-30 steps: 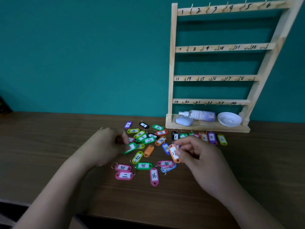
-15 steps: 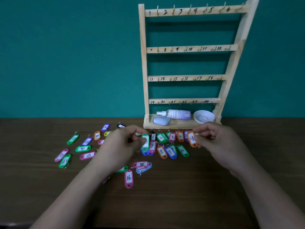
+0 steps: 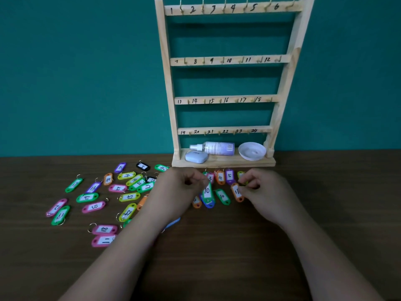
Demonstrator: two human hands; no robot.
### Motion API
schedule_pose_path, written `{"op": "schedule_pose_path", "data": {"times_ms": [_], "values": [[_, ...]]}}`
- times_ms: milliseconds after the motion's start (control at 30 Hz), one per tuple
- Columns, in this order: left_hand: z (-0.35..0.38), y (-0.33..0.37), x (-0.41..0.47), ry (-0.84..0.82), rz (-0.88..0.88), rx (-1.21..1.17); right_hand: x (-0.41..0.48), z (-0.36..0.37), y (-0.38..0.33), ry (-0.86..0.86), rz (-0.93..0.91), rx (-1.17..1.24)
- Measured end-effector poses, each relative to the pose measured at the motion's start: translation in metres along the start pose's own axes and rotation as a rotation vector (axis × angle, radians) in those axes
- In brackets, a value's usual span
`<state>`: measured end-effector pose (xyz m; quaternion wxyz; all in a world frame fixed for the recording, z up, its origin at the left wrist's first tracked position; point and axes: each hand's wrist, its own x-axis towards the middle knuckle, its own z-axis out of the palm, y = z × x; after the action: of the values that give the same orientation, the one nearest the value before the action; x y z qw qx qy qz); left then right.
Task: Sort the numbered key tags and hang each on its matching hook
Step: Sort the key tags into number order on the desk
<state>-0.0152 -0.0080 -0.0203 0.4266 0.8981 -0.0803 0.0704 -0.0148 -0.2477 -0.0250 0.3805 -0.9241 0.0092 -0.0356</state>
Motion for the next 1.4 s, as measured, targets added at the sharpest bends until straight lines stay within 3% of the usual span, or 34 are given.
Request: {"op": "schedule_pose_path", "data": {"times_ms": [367,533,867,1067,1400], "values": [[0.017,0.008,0.006,-0.016,-0.029,-0.06,-0.002,0.008,-0.001,0.024,-0.022,-0.108],[0.02,0.011,0.007,0.02,-0.017,-0.06,-0.008,0.011,-0.01,0.001,-0.146,0.163],[0.022,0.012,0.004,0.033,0.015,-0.102,-0.01,0.013,-0.016,0.006,-0.223,0.14],[0.005,0.003,0.004,0.068,0.011,-0.025,-0.007,0.019,-0.013,0.063,-0.121,-0.006],[-0.059,-0.029,0.003,0.229,-0.012,0.269,-0.007,0.027,-0.017,0.083,-0.101,-0.127]]}}
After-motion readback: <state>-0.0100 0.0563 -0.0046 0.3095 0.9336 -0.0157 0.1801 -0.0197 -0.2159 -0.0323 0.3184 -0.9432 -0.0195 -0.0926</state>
